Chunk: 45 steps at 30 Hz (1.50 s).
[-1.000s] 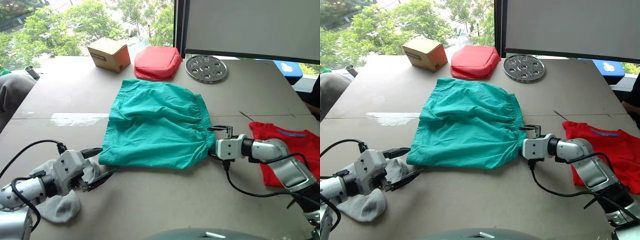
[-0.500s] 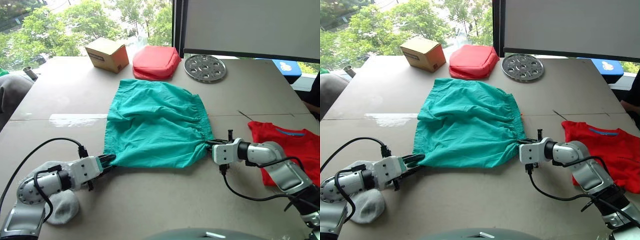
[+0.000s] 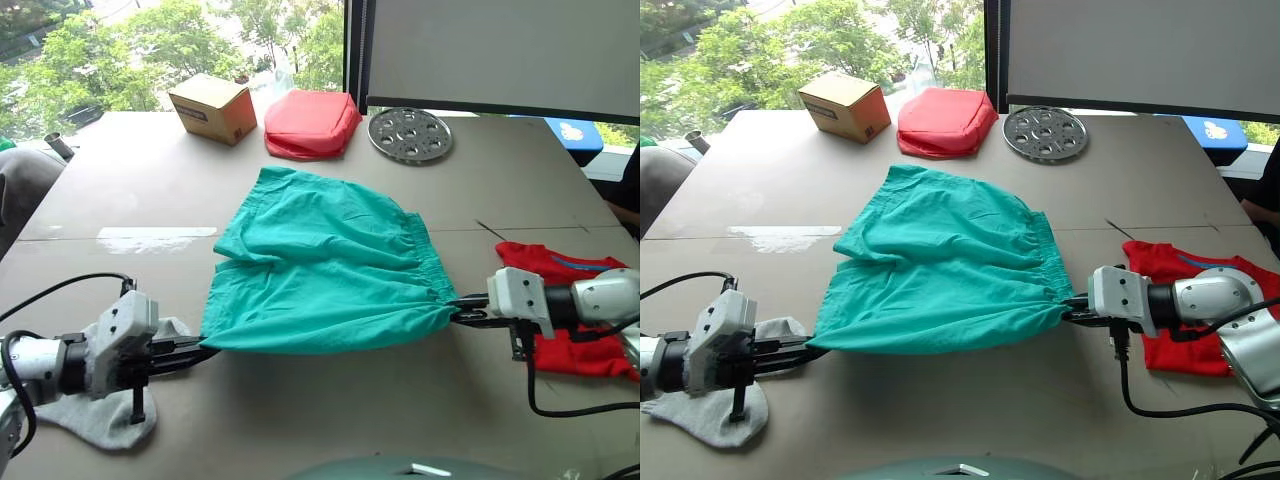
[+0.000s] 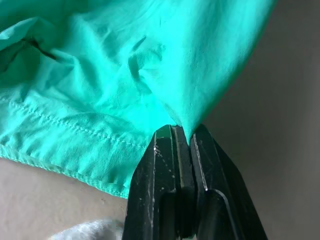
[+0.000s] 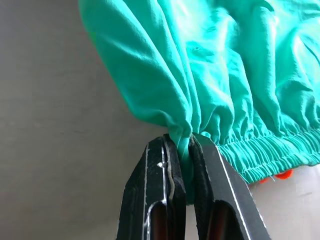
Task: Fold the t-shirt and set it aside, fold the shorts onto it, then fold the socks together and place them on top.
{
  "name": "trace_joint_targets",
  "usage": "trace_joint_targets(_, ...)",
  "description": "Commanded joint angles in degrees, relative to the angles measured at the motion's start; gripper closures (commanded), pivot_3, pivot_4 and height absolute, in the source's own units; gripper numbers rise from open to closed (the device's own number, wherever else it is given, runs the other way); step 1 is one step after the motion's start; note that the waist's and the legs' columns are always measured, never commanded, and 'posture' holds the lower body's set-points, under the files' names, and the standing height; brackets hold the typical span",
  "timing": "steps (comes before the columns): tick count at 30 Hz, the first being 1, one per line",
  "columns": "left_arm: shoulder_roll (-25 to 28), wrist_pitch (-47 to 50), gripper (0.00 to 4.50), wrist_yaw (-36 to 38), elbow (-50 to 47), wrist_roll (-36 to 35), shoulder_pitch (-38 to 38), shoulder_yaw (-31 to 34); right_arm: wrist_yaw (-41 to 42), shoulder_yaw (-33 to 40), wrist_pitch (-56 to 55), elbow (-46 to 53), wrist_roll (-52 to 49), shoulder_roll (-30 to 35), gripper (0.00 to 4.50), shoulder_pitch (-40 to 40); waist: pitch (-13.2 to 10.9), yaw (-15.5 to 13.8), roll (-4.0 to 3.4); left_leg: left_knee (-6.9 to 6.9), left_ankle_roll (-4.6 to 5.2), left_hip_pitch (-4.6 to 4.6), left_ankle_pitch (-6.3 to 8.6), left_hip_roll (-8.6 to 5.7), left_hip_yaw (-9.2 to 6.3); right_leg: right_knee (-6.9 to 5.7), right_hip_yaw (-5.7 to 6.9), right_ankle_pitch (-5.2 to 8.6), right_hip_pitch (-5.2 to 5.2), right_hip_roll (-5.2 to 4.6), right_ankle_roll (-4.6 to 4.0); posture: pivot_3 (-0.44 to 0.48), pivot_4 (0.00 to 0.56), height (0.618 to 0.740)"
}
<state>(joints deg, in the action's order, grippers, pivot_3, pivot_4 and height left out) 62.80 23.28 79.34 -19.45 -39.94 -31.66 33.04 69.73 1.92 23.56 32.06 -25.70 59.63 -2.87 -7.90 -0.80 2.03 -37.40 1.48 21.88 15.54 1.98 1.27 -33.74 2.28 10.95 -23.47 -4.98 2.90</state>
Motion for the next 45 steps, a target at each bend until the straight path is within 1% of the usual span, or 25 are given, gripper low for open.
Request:
trace_joint_targets(1, 5.1, 11.5, 4.43, 6.7, -1.8, -8.8, 1.7, 9.5, -0.2, 7.8, 8.5, 5.5, -11.3, 2.3, 4.5, -2.3, 0.0, -0.1, -0.04, 0.0, 0.0, -0.04, 0.0, 0.02, 0.0, -0.01, 0.0, 0.0, 0.01, 0.02, 0.01, 0.0, 0.15, 0.739)
trace_joint_targets(3, 7.4, 12.3, 4.43, 2.1, 2.1, -9.1, 11.6, 5.0, -8.3, 4.5, 12.2, 2.1, -9.1, -1.4, 4.5, -10.5, 0.0, -0.2, -0.04, -0.03, -0.03, -0.19, 0.0, 0.06, 0.0, -0.04, 0.02, 0.01, 0.08, 0.08, 0.03, 0.0, 0.15, 0.739)
trace_joint_targets(4, 6.5, 10.4, 4.43, -2.9, 5.8, -5.8, 21.6, -1.1, -13.4, 1.4, 12.3, -2.2, -4.5, -4.9, 4.5, -16.5, 0.0, -0.2, -0.07, -0.08, -0.16, -0.16, 0.06, 0.09, 0.01, -0.03, 0.05, 0.02, 0.04, 0.08, 0.03, 0.0, 0.15, 0.739)
trace_joint_targets(6, 2.0, 5.5, 4.43, -12.2, 14.0, 4.1, 41.9, -12.7, -21.0, -3.7, 10.2, -11.5, 4.9, -10.0, 4.5, -26.6, -0.1, -0.3, -0.1, -0.1, -0.27, -0.2, 0.12, 0.02, 0.1, 0.03, 0.08, 0.02, 0.08, 0.06, 0.04, 0.0, 0.15, 0.739)
trace_joint_targets(7, -0.7, 3.6, 4.43, -16.4, 19.0, 8.6, 51.4, -17.0, -23.6, -5.4, 8.3, -16.3, 8.9, -11.9, 4.5, -31.1, -0.1, -0.3, -0.12, -0.07, -0.25, 0.04, 0.05, -0.24, 0.1, 0.18, 0.09, 0.01, -0.03, 0.13, 0.04, 0.0, 0.15, 0.739)
trace_joint_targets(9, -5.8, -3.1, 4.43, -24.4, 29.9, 16.8, 68.1, -21.6, -29.2, -6.8, 5.0, -25.9, 14.6, -15.2, 4.5, -40.4, -0.1, -0.4, 0.28, -0.1, -0.19, 0.05, -0.25, -0.59, 0.03, -0.04, -0.1, -0.04, 0.03, 0.14, 0.03, 0.0, 0.15, 0.739)
trace_joint_targets(11, -8.9, -10.0, 4.43, -30.6, 41.2, 22.1, 82.2, -22.7, -35.6, -7.8, -1.8, -36.3, 21.3, -17.4, 4.5, -49.8, -0.2, -0.1, 0.53, -0.08, -0.3, 0.24, -0.36, -0.74, -0.15, -0.11, -0.25, -0.43, 0.0, 0.29, -0.18, 0.0, 0.15, 0.739)
trace_joint_targets(12, -9.5, -15.3, 4.43, -35.7, 47.0, 25.4, 88.5, -22.9, -37.9, -7.9, -5.7, -41.7, 23.6, -18.1, 4.5, -54.6, -0.2, 0.1, 0.55, 0.02, -0.54, 0.71, -0.54, -0.72, -0.25, -0.15, -0.24, -0.81, -0.42, 0.41, -0.4, 0.0, 0.15, 0.739)
trace_joint_targets(13, -9.7, -18.7, 4.43, -38.8, 51.9, 26.9, 94.3, -22.5, -40.1, -7.8, -10.4, -46.9, 25.5, -18.6, 4.5, -59.5, -0.2, 0.2, 0.55, 0.0, -0.54, 0.8, -0.54, -0.72, -0.24, -0.15, -0.19, -0.81, -0.5, 0.4, -0.4, 0.0, 0.15, 0.739)
trace_joint_targets(15, -9.3, -27.0, 4.43, -42.4, 58.7, 29.5, 101.4, -22.4, -43.0, -7.0, -18.1, -54.3, 27.2, -19.4, 4.5, -66.0, -0.5, 1.0, 0.47, 0.13, -0.53, 1.0, -0.54, -0.71, -0.11, 0.2, 0.19, -0.87, -0.61, 0.29, -0.21, 0.0, 0.15, 0.739)
trace_joint_targets(16, -9.0, -29.5, 4.43, -41.9, 60.5, 28.8, 104.2, -21.6, -43.3, -6.6, -21.5, -57.2, 27.6, -19.3, 4.5, -68.9, -0.5, 1.6, 0.43, 0.19, -0.54, 1.08, -0.57, -0.7, -0.11, 0.31, 0.19, -0.95, -0.65, 0.29, -0.09, 0.0, 0.15, 0.739)
trace_joint_targets(18, -7.4, -31.0, 4.43, -37.5, 59.1, 25.8, 105.1, -19.6, -41.2, -5.0, -26.3, -58.9, 26.0, -18.3, 4.5, -71.9, -0.5, 2.1, 0.34, 0.22, -0.53, 0.87, -0.56, -0.69, 0.02, 0.28, 0.17, -0.93, -0.54, 0.2, -0.02, 0.0, 0.15, 0.739)
trace_joint_targets(20, -6.6, -28.0, 4.43, -33.2, 54.6, 21.8, 102.2, -17.7, -39.4, -3.7, -28.5, -58.4, 24.9, -17.2, 4.5, -71.7, -0.6, 2.5, 0.22, 0.16, -0.52, 0.63, -0.56, -0.66, 0.06, 0.15, 0.15, -0.93, -0.35, 0.16, -0.01, 0.0, 0.15, 0.739)
trace_joint_targets(21, -5.7, -24.8, 4.43, -30.6, 49.6, 19.3, 97.7, -16.3, -37.5, -2.9, -27.5, -56.2, 23.2, -16.6, 4.5, -69.7, -0.6, 2.5, 0.23, 0.17, -0.46, 0.3, -0.52, -0.63, 0.13, 0.08, 0.11, -0.83, -0.09, 0.12, 0.12, 0.0, 0.15, 0.739)
trace_joint_targets(23, -3.5, -16.5, 4.43, -24.8, 35.5, 13.8, 82.3, -12.0, -32.6, -1.7, -24.3, -48.0, 19.5, -14.9, 4.5, -61.4, -0.4, 2.7, 0.22, 0.26, -0.22, 0.09, -0.38, -0.62, 0.13, 0.08, 0.08, -0.77, 0.11, 0.1, 0.21, 0.0, 0.15, 0.739)
trace_joint_targets(24, -3.1, -9.4, 4.43, -23.3, 27.2, 9.7, 72.6, -8.9, -29.3, -1.2, -20.4, -42.0, 15.8, -14.2, 4.5, -55.0, -0.4, 2.7, 0.2, 0.25, -0.15, -0.08, -0.33, -0.54, 0.21, 0.0, -0.04, -0.82, 0.26, 0.04, 0.11, 0.0, 0.15, 0.739)
trace_joint_targets(25, -3.3, -6.3, 4.43, -21.7, 20.5, 7.7, 63.8, -6.5, -27.9, -0.8, -17.6, -37.3, 13.6, -13.7, 4.5, -49.3, -0.3, 2.7, 0.18, 0.14, -0.12, -0.24, -0.3, -0.44, 0.16, -0.08, -0.06, -0.78, 0.37, 0.0, 0.13, 0.0, 0.15, 0.739)
trace_joint_targets(27, -5.2, -8.2, 4.43, -19.8, 10.5, 9.7, 48.7, -4.8, -26.3, 0.0, -10.9, -29.2, 8.7, -13.6, 4.5, -38.6, -0.3, 2.7, 0.24, 0.1, -0.11, -0.12, -0.29, -0.29, 0.03, -0.13, -0.07, -0.78, 0.32, 0.03, 0.16, 0.0, 0.15, 0.739)
trace_joint_targets(29, -8.7, -7.3, 4.43, -21.0, 2.6, 9.0, 37.8, -4.1, -24.5, -0.9, -10.8, -24.1, 9.3, -12.5, 4.5, -28.7, -0.4, 1.9, 0.24, 0.02, -0.22, -0.05, -0.35, -0.28, -0.03, -0.12, -0.07, -0.78, 0.3, 0.02, 0.13, 0.0, 0.15, 0.739)
trace_joint_targets(30, -9.9, -6.3, 4.43, -22.0, 0.3, 8.3, 34.8, -3.7, -23.8, -1.3, -11.0, -22.7, 10.0, -11.9, 4.5, -25.6, -0.4, 1.4, 0.15, -0.03, -0.19, -0.01, -0.33, -0.29, 0.0, -0.08, -0.07, -0.77, 0.27, 0.02, 0.12, 0.0, 0.15, 0.739)
trace_joint_targets(32, -11.8, -8.2, 4.43, -19.7, -4.2, 10.9, 24.7, -4.8, -22.5, -1.3, -10.6, -19.8, 9.9, -11.5, 4.5, -17.8, -0.5, 0.8, 0.05, -0.06, 0.0, 0.31, -0.23, -0.41, 0.05, -0.03, -0.09, -0.66, -0.07, 0.0, -0.08, 0.0, 0.15, 0.739)
trace_joint_targets(36, -13.8, -10.4, 4.43, -15.5, -10.8, 13.1, 7.9, -5.1, -18.7, -0.2, -10.8, -15.1, 8.1, -9.6, 4.5, -5.1, -0.2, 0.5, 0.02, 0.1, 0.12, -0.16, -0.12, -0.48, 0.24, 0.12, -0.26, -0.54, 0.14, 0.0, -0.15, 0.0, 0.15, 0.739)
trace_joint_targets(37, -14.0, -9.0, 4.43, -14.6, -12.3, 12.0, 4.4, -4.4, -16.6, 0.1, -11.7, -13.3, 7.9, -8.2, 4.5, -2.0, -0.3, 0.4, 0.04, 0.09, 0.12, -0.12, -0.12, -0.47, 0.26, 0.15, -0.25, -0.52, 0.1, 0.03, -0.15, 0.0, 0.15, 0.739)
trace_joint_targets(41, -12.7, -7.7, 4.43, -8.0, -15.6, 10.7, -7.7, -1.4, -12.1, 2.6, -9.6, -6.4, 4.4, -4.9, 4.5, 7.8, -0.3, -0.1, -0.04, 0.02, 0.13, -0.13, -0.12, -0.38, 0.31, 0.14, -0.35, -0.37, 0.02, -0.01, 0.08, 0.0, 0.15, 0.739)
trace_joint_targets(45, -11.8, -6.8, 4.43, -1.6, -16.9, 10.2, -16.8, 2.0, -10.1, 3.6, -7.4, -1.0, 2.1, -3.6, 4.5, 14.1, -0.1, -0.1, 0.27, -0.02, 0.14, -0.08, -0.08, -0.3, 0.28, 0.12, -0.34, -0.25, -0.05, 0.01, 0.23, 0.0, 0.15, 0.739)
